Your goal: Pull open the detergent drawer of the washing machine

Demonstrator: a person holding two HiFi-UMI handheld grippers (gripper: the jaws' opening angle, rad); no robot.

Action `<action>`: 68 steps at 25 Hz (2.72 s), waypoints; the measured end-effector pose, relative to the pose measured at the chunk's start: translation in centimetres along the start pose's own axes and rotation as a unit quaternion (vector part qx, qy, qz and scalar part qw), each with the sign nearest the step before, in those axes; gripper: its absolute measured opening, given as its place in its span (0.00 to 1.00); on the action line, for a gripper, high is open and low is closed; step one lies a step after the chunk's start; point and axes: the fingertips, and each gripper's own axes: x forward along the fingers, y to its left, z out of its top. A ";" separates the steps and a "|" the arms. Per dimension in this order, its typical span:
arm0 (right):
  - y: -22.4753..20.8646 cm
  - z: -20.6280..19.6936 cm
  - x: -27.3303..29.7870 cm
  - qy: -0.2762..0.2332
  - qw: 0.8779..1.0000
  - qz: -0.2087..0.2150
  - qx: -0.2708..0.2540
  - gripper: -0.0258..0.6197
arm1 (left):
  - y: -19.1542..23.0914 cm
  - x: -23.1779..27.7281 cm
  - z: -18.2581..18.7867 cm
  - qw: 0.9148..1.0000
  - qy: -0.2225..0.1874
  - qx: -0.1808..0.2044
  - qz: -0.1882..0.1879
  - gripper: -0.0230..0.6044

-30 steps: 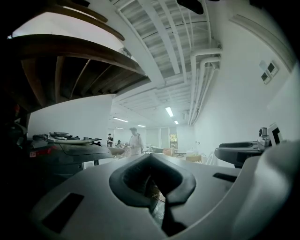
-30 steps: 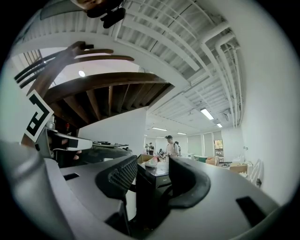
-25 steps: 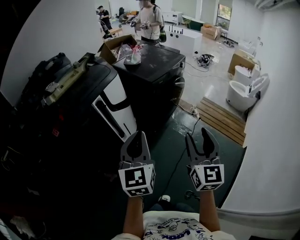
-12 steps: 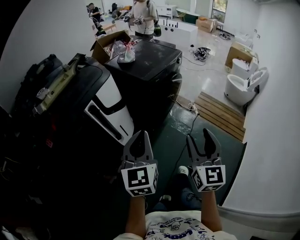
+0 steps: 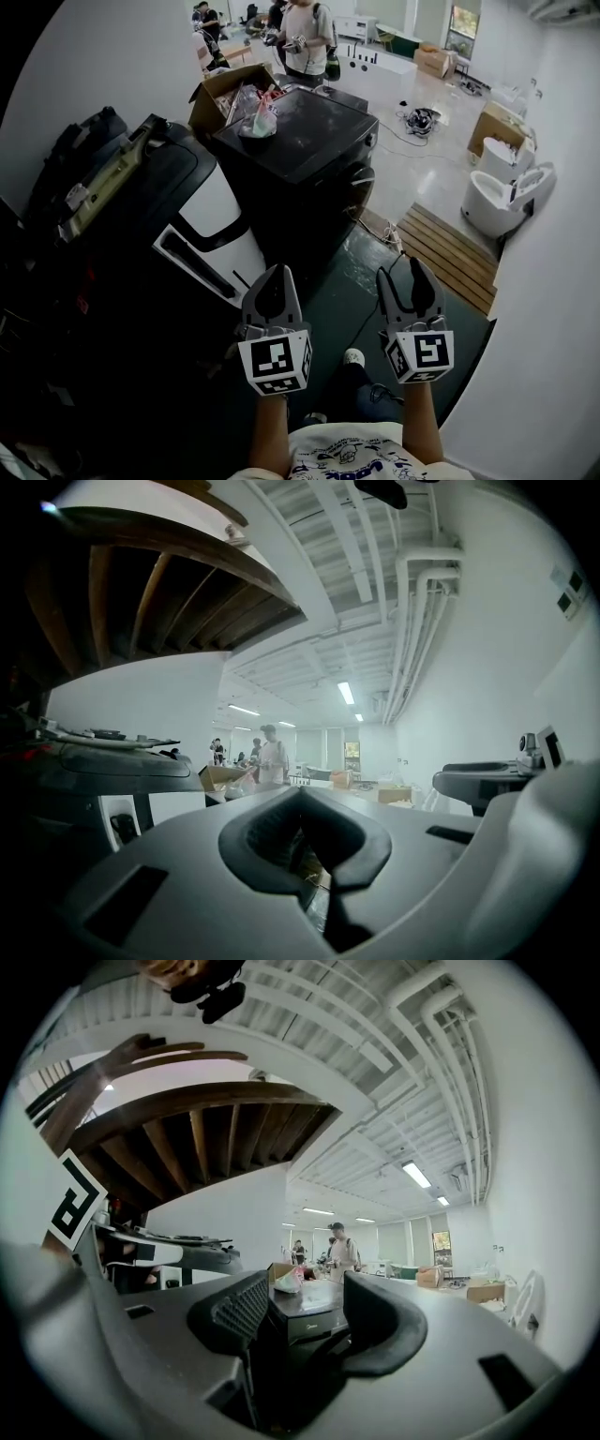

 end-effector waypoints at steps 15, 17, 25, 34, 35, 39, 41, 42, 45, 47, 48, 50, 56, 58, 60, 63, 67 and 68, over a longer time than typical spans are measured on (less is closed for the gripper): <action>-12.6 0.3 15.0 -0.006 0.997 0.079 0.022 0.43 | -4.7 16.7 2.0 0.998 0.000 -0.006 0.070 0.06; -12.8 -0.2 16.1 -0.004 0.996 0.087 0.026 0.43 | -4.9 17.8 1.8 0.997 0.001 -0.008 0.071 0.06; -12.7 -1.9 20.9 0.009 0.993 0.111 0.037 0.43 | -3.1 21.3 0.6 0.996 0.017 -0.006 0.092 0.06; -12.6 -4.5 28.0 0.031 0.990 0.128 0.047 0.43 | 0.1 27.1 -1.1 0.994 0.033 -0.010 0.108 0.06; -12.5 -5.0 29.0 0.034 0.990 0.130 0.048 0.43 | 0.6 27.9 -1.3 0.993 0.035 -0.010 0.109 0.06; -11.9 -6.2 33.4 0.046 0.988 0.137 0.052 0.43 | 2.6 31.5 -2.1 0.993 0.044 -0.011 0.111 0.06; -11.8 -6.8 35.7 0.051 0.987 0.138 0.058 0.43 | 3.7 33.4 -2.4 0.993 0.047 -0.010 0.108 0.06; -11.7 -7.1 36.8 0.054 0.987 0.139 0.064 0.43 | 4.3 34.4 -2.5 0.993 0.049 -0.010 0.108 0.06; -11.5 -8.2 39.8 0.061 0.985 0.137 0.080 0.43 | 6.1 37.1 -3.1 0.993 0.056 -0.009 0.108 0.06; -11.3 -8.8 41.7 0.068 0.986 0.131 0.082 0.43 | 7.2 38.8 -3.6 0.992 0.060 -0.009 0.108 0.06; -11.2 -9.0 42.6 0.072 0.985 0.130 0.082 0.43 | 7.7 39.5 -3.9 0.992 0.063 -0.009 0.107 0.06; -11.0 -10.2 43.9 0.081 0.985 0.131 0.083 0.43 | 8.5 40.9 -4.5 0.992 0.068 -0.008 0.104 0.06; -10.3 -14.3 47.0 0.104 0.977 0.142 0.124 0.43 | 10.2 44.1 -7.3 0.991 0.090 -0.008 0.094 0.06; -9.8 -15.8 47.8 0.116 0.972 0.148 0.138 0.43 | 10.7 45.0 -8.3 0.991 0.097 -0.008 0.092 0.06; -9.7 -17.5 48.4 0.129 0.968 0.149 0.155 0.43 | 11.0 45.7 -9.2 0.990 0.105 -0.005 0.090 0.06; -9.6 -20.0 49.2 0.141 0.957 0.148 0.206 0.43 | 11.2 46.7 -10.6 0.990 0.117 -0.001 0.083 0.06; -9.3 -22.8 50.1 0.141 0.939 0.149 0.275 0.42 | 11.9 47.8 -12.2 0.989 0.124 0.007 0.081 0.06; -9.1 -23.4 50.2 0.139 0.936 0.151 0.286 0.42 | 12.1 47.9 -12.7 0.989 0.126 0.008 0.081 0.06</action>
